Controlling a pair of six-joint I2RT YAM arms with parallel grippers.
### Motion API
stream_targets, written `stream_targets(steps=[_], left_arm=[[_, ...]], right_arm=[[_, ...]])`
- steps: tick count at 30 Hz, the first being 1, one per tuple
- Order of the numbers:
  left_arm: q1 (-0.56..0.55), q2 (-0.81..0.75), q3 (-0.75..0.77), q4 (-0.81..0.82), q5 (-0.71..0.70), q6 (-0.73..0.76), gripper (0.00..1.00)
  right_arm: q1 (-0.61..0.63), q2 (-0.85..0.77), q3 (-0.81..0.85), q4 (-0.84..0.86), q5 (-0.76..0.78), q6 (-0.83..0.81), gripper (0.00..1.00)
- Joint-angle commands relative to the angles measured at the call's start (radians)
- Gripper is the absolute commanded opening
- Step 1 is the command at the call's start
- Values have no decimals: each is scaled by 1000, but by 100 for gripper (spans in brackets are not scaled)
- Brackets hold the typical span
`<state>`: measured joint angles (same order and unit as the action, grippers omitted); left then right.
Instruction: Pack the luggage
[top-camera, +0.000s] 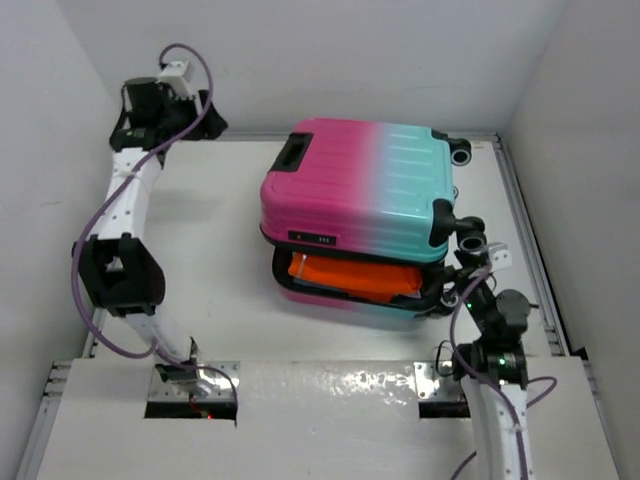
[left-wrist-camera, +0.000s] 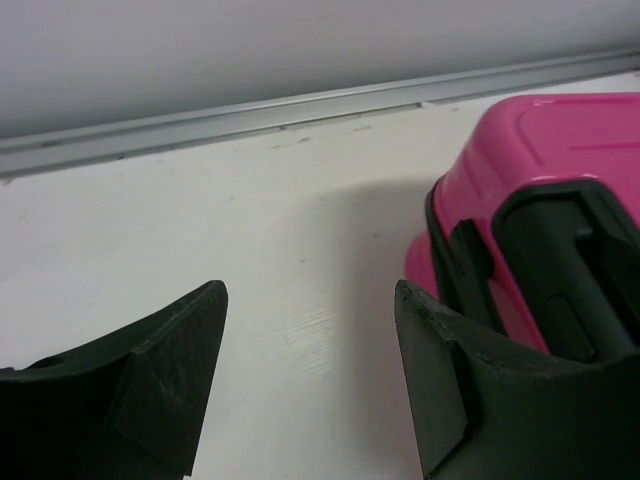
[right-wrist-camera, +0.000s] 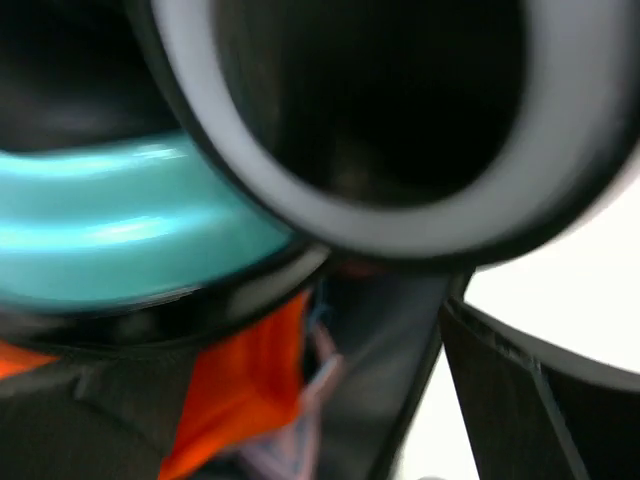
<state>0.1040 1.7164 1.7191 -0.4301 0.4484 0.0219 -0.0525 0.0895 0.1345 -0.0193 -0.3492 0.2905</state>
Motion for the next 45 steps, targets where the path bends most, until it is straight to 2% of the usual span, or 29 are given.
stream_targets(steps=[1,3,4,5,6,7,8,9,10,11,12,13,14,17,18,21,24,26,27,29,30,31,33,35,37,38,39,43,45], left_arm=[[-85,48,71,62,3,7,64],[-127,86,125,60,10,0,64],[-136,100,146,60,13,-3,65],[-148,129,189,60,21,-13,65],[-151,144,215,56,24,-13,65],[-155,158,236,48,30,-49,65],[-161,170,264,39,47,-66,65],[-164,169,266,39,53,-68,65],[-168,163,260,40,56,-66,64],[-181,138,229,45,61,-50,64],[-187,124,206,51,62,-40,65],[-199,109,159,63,64,-31,65],[-204,79,134,68,65,-30,65],[-217,29,51,73,49,-22,65],[-222,22,45,54,44,11,66],[-231,-8,57,-36,32,76,66],[-236,-67,44,-81,26,137,66],[-236,-116,-1,-66,24,154,67],[-236,-126,-13,-62,23,154,67],[-237,-127,-26,-76,27,165,67],[-237,-126,-26,-85,18,173,67],[-237,-115,-24,-97,-17,177,67],[-237,-101,-18,-110,-63,191,67],[-237,-71,-10,-110,-82,197,67],[-237,-32,11,-114,-86,187,67],[-237,-20,22,-122,-71,182,67],[-237,-12,40,-137,-27,174,68],[-237,-60,1,-116,61,193,70],[-234,-83,-30,-117,68,219,72]], right_arm=[[3,-163,261,-395,-22,154,99],[0,-105,450,-511,-175,156,99],[-3,0,524,-589,-306,92,99],[-13,57,612,-783,-357,31,99],[-17,158,790,-880,-410,-114,99],[-18,206,876,-969,-469,-170,99],[-15,252,961,-1110,-675,-210,99],[11,297,1114,-1169,-753,-243,99],[38,346,1163,-1157,-780,-147,99],[93,369,1216,-1086,-645,-119,99],[108,401,1346,-1093,-581,-132,99],[112,465,1387,-1097,-527,-157,99],[111,493,1401,-1081,-410,-154,99],[111,638,1352,-1053,-184,-102,99],[111,677,1340,-1048,16,-61,99],[111,831,1346,-1050,345,-51,99],[106,959,1367,-955,426,-85,99],[57,1044,1437,-892,380,-74,62],[24,1141,1474,-887,354,-18,41],[-26,1222,1542,-878,296,56,10],[-26,1243,1533,-866,323,96,11],[-27,1241,1500,-794,417,111,11],[-40,1187,1320,-670,496,134,1],[-56,1167,1167,-607,539,139,0],[-66,1185,1073,-552,454,116,14],[-64,1196,1050,-544,341,101,27],[-64,1201,997,-529,263,101,31],[-66,1175,851,-458,208,55,39],[-67,1178,809,-377,77,29,43]])
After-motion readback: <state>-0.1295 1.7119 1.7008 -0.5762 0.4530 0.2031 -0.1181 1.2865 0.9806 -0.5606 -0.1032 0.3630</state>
